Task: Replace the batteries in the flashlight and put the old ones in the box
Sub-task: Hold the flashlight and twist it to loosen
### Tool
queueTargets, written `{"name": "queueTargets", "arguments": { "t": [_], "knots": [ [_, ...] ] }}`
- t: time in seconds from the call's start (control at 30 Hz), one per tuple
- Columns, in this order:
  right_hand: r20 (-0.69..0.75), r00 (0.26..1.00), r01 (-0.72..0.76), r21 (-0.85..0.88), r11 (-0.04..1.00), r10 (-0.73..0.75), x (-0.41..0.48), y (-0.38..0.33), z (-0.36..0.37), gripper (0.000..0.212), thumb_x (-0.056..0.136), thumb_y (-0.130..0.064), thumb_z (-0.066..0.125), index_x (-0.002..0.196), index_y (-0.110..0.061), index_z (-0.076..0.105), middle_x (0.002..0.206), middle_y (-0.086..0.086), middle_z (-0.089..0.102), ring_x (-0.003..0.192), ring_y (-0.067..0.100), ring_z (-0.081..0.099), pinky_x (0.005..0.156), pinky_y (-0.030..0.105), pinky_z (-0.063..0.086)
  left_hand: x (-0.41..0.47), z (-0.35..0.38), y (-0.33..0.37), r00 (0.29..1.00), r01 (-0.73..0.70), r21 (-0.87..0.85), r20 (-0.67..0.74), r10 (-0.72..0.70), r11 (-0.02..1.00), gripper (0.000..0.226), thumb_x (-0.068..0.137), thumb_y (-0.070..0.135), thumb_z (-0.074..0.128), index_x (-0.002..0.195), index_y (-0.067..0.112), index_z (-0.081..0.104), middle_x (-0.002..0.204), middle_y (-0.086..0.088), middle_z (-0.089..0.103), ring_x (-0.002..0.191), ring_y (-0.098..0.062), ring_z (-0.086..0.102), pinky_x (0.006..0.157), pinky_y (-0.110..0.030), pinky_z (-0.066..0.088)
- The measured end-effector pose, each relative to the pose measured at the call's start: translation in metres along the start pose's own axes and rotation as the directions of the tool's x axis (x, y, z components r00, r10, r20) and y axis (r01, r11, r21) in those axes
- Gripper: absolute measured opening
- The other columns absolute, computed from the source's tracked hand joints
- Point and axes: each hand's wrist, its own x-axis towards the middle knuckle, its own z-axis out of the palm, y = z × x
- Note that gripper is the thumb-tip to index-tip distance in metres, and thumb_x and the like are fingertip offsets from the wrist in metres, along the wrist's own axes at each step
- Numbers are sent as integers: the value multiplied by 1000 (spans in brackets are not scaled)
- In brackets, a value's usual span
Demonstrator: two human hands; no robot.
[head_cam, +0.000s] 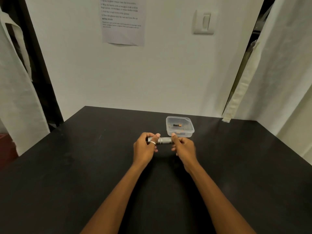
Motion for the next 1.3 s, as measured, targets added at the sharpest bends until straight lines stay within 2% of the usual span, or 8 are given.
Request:
{"name": "queueTargets", "arguments": {
  "t": [0.13,0.27,0.4,0.53,0.9,1.03,1.2,1.3],
  "knots": [
    [-23,1000,-12,0,1000,12,3,1,2,42,95,-57,63,85,-18,74,72,0,73,62,7,66,58,24,49,5,0,1,1000,15,41,-23,-14,999,23,93,49,68,94,26,69,91,3,72,67,-9,72,56,-21,59],
    [-49,999,10,-19,1000,-11,6,12,0,43,94,-60,62,81,-20,74,66,-4,73,53,1,65,53,19,48,7,1,-1,999,31,6,-7,-31,1000,24,92,51,68,95,27,71,92,4,72,71,-8,73,59,-22,60],
    [-21,1000,15,45,999,-14,12,19,-3,43,96,-57,63,83,-17,76,65,-4,72,55,2,63,53,20,51,7,1,-6,999,16,-70,53,-12,997,22,95,44,69,107,26,70,101,4,72,82,-9,76,67,-22,62],
    [-9,1000,-12,101,995,13,18,21,-3,41,97,-53,64,87,-15,76,66,-4,69,57,4,62,58,24,51,10,-2,-9,987,81,-127,149,-61,989,24,100,30,65,123,20,65,113,1,69,91,-10,76,79,-28,63],
    [-37,999,25,96,995,-21,15,20,-2,40,98,-52,62,85,-16,74,64,-5,68,54,0,60,54,21,51,15,-6,-11,974,151,-216,200,-107,965,14,99,29,68,110,21,70,108,-5,74,91,-16,77,76,-25,61],
    [-29,998,57,81,995,-55,12,18,-2,34,101,-48,60,91,-17,73,74,-2,69,63,3,62,59,21,53,15,-5,-12,973,160,-219,196,-117,963,14,99,30,67,109,20,71,108,-6,74,89,-15,77,74,-24,61],
    [77,983,153,141,978,-165,8,14,-3,11,104,-26,61,107,-19,69,103,1,73,88,10,70,75,23,58,19,-6,-12,974,206,-249,144,-174,946,23,99,33,67,110,13,72,104,-9,73,75,-11,74,69,-23,60],
    [116,975,163,206,965,-190,10,14,-4,15,103,-17,62,117,-17,68,111,-2,73,100,7,71,78,22,60,20,-7,-12,970,232,-294,143,-197,927,21,97,32,69,108,14,73,105,-9,73,79,-13,74,72,-25,61]
  ]
}}
